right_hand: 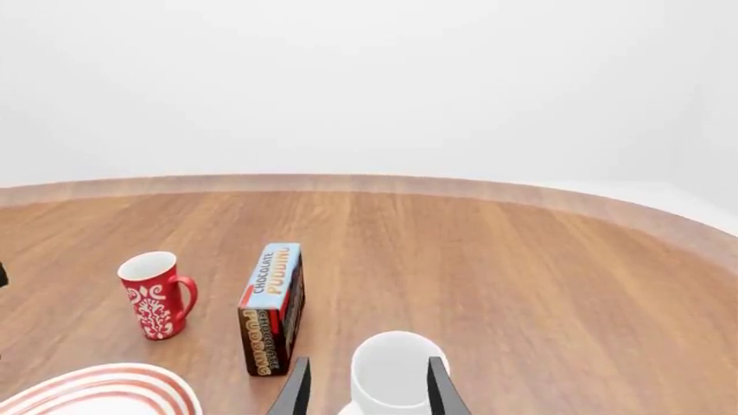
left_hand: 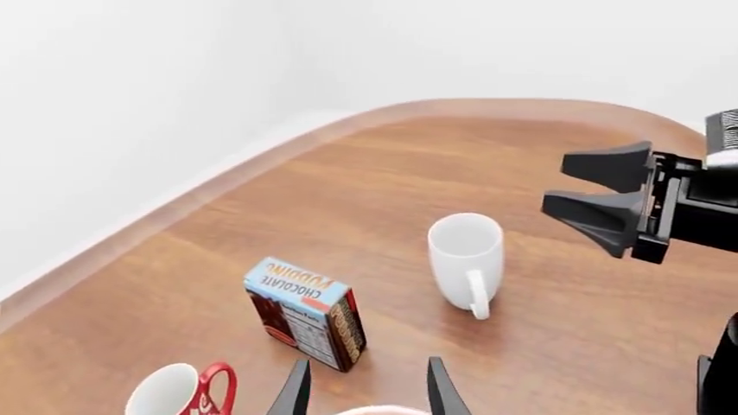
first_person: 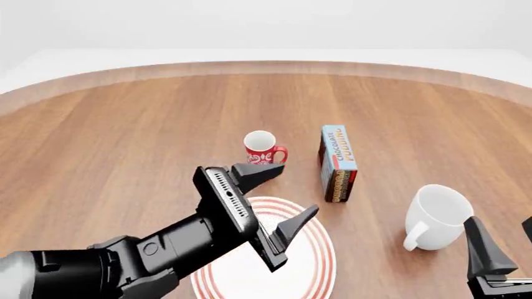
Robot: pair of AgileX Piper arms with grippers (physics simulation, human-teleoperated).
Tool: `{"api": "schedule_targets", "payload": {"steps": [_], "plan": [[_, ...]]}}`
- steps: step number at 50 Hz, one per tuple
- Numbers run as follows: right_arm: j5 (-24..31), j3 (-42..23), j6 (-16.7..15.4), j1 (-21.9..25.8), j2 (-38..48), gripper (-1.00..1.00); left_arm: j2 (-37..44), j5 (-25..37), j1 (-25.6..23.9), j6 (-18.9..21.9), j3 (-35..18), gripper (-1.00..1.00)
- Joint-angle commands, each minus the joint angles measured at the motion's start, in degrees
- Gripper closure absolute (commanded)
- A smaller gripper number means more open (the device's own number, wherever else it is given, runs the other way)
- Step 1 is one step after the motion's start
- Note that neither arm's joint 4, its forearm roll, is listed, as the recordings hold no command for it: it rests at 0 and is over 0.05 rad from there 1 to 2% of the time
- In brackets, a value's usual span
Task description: Pick up the white mug and put it on the plate, and put the chocolate pudding to the right of the plate.
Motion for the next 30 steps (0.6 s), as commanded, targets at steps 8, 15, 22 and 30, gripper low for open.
{"api": "schedule_targets", "payload": {"steps": [8,15,22,30], "plan": [[-0.05,0.01,0.16,0.01,0.02,-1.00,5.46,1.60,-2.15,0.11,-5.01,-1.00],[-0.06,0.01,0.22,0.02,0.03,-1.00,7.34,2.09,-2.29,-0.53,-6.49,-1.00],[-0.09,0.01,0.23,0.02,0.04,-1.00,9.28,2.59,-2.60,-0.23,-7.98,-1.00],[-0.09,0.02,0.30,0.00,0.05,-1.00,11.54,2.85,-3.12,-0.88,-9.50,-1.00]]}}
